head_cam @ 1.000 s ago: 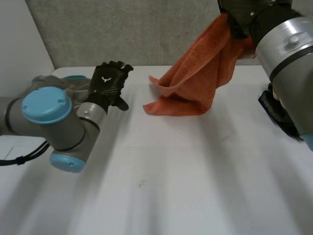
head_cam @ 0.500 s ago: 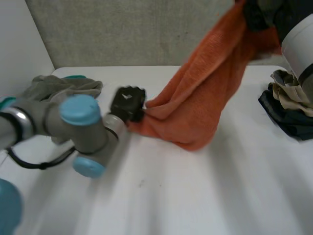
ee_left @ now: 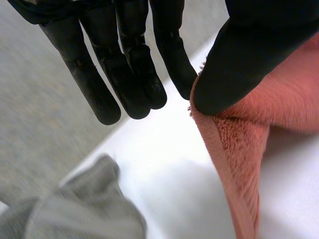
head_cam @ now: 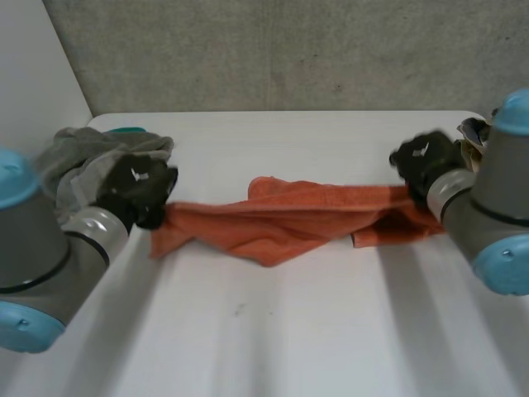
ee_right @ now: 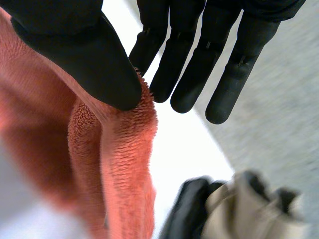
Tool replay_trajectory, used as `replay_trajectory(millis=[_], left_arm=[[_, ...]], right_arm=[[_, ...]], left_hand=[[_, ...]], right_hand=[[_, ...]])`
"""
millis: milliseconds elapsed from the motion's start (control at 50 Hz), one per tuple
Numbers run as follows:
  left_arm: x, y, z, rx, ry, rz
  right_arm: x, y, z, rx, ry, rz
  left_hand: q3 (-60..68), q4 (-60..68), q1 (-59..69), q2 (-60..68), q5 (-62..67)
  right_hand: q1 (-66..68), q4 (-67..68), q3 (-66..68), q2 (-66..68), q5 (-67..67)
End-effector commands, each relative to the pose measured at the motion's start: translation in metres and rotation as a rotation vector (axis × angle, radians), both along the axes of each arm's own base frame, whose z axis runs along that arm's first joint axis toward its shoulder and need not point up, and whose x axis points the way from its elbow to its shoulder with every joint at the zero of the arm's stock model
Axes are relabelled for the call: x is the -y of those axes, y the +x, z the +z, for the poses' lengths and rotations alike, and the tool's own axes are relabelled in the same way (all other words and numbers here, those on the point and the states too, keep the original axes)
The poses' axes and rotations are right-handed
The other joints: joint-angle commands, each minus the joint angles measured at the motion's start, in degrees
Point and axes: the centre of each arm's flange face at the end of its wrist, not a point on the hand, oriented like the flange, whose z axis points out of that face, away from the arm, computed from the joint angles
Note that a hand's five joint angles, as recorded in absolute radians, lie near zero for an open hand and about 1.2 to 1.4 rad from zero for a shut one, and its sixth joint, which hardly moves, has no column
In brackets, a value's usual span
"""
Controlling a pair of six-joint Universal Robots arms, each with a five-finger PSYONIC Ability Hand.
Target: Fold the laundry.
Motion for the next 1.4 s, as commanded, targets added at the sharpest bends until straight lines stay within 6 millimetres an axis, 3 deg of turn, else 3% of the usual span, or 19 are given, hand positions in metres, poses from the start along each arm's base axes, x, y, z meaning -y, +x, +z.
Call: replay_trajectory(millis=[20, 80, 140, 220, 240, 300, 320, 400, 420, 460, 620, 640, 700, 800, 940, 1060, 1140, 1280, 1400], left_arm=[[0.016, -0.004, -0.045, 0.11, 0.068, -0.005], [0.039, -0.011, -0.041, 0.087, 0.014, 0.005], [0.074, -0.027, -0.017, 0.036, -0.123, 0.01], [0.115, -0.042, 0.056, -0.088, -0.418, 0.04], [0.125, -0.045, 0.094, -0.159, -0.57, 0.055], [0.132, -0.046, 0.136, -0.277, -0.76, 0.067], [0.13, -0.044, 0.163, -0.366, -0.879, 0.08], [0.114, -0.032, 0.213, -0.501, -1.073, 0.117], [0.112, -0.031, 0.214, -0.502, -1.068, 0.124], [0.111, -0.026, 0.211, -0.487, -1.042, 0.134], [0.096, -0.02, 0.132, -0.354, -0.756, 0.155], [0.088, -0.018, 0.111, -0.326, -0.697, 0.155], [0.079, -0.013, 0.086, -0.291, -0.63, 0.156], [0.052, -0.007, 0.021, -0.205, -0.438, 0.146], [0.027, -0.002, -0.033, -0.046, -0.296, 0.126], [0.024, -0.003, -0.036, 0.033, -0.314, 0.093], [0.023, -0.004, -0.029, 0.035, -0.325, 0.084], [0.022, -0.005, -0.019, 0.023, -0.337, 0.082], [0.023, -0.007, -0.016, 0.017, -0.348, 0.078]], right_arm=[[0.009, 0.0, -0.035, -0.128, 0.063, -0.025], [0.028, 0.007, -0.019, -0.081, -0.048, -0.035], [0.048, 0.014, 0.001, -0.022, -0.194, -0.042], [0.077, 0.026, 0.061, 0.122, -0.553, -0.051], [0.084, 0.029, 0.089, 0.185, -0.714, -0.049], [0.085, 0.032, 0.132, 0.277, -0.944, -0.037], [0.081, 0.033, 0.155, 0.323, -1.062, -0.015], [0.077, 0.039, 0.174, 0.357, -1.155, 0.036], [0.076, 0.039, 0.176, 0.364, -1.158, 0.04], [0.078, 0.038, 0.175, 0.377, -1.145, 0.043], [0.08, 0.039, 0.12, 0.343, -0.856, 0.062], [0.079, 0.038, 0.105, 0.317, -0.784, 0.062], [0.075, 0.035, 0.078, 0.274, -0.662, 0.061], [0.062, 0.032, -0.001, 0.164, -0.351, 0.061], [0.048, 0.022, -0.068, 0.072, -0.055, 0.044], [0.047, 0.011, -0.073, 0.103, 0.03, 0.0], [0.054, -0.007, -0.06, 0.239, 0.078, -0.084], [0.057, -0.048, -0.021, 0.398, 0.164, -0.163], [0.04, -0.064, -0.034, 0.371, 0.313, -0.164]], left_hand=[[11.8, 11.3, 13.4, 11.5, 14.6], [11.8, 11.3, 13.4, 11.5, 14.6], [11.8, 11.3, 13.4, 11.5, 14.6], [11.8, 11.3, 13.4, 11.5, 14.6], [11.8, 11.3, 13.4, 11.5, 14.6], [11.8, 11.3, 13.4, 11.5, 14.6], [11.8, 11.3, 13.4, 11.5, 14.6], [11.8, 11.3, 13.4, 11.5, 14.6], [11.8, 11.3, 13.4, 11.5, 14.6], [11.8, 11.3, 13.4, 11.5, 14.6], [11.8, 11.3, 13.4, 11.5, 14.6], [11.8, 11.3, 13.4, 11.5, 14.6], [11.8, 11.3, 13.4, 11.5, 14.6], [11.8, 11.3, 13.4, 11.5, 14.6], [11.8, 11.3, 13.4, 11.5, 14.6], [11.8, 11.3, 13.4, 11.5, 14.6], [11.8, 11.3, 13.4, 11.5, 14.6], [11.8, 11.3, 13.4, 11.5, 14.6], [11.8, 11.3, 13.4, 11.5, 14.6]], right_hand=[[17.8, 11.4, 11.8, 12.3, 12.5], [17.8, 11.4, 11.8, 12.3, 12.5], [17.8, 11.4, 11.8, 12.3, 12.5], [17.8, 11.4, 11.8, 12.3, 12.5], [17.8, 11.4, 11.8, 12.3, 12.5], [17.8, 11.4, 11.8, 12.3, 12.5], [17.8, 11.4, 11.8, 12.3, 12.5], [17.8, 11.4, 11.8, 12.3, 12.5], [17.8, 11.4, 11.8, 12.3, 12.5], [17.8, 11.4, 11.8, 12.3, 12.5], [17.8, 11.4, 11.8, 12.3, 12.5], [17.8, 11.4, 11.8, 12.3, 12.5], [17.8, 11.4, 11.8, 12.3, 12.5], [17.8, 11.4, 11.8, 12.3, 12.5], [17.8, 11.4, 11.8, 12.3, 12.5], [17.8, 11.4, 11.8, 12.3, 12.5], [-40.4, -46.8, -46.4, -45.9, -45.6], [-39.4, -45.8, -45.3, -44.8, -44.6], [-29.3, -35.7, -35.3, -34.7, -34.5]])
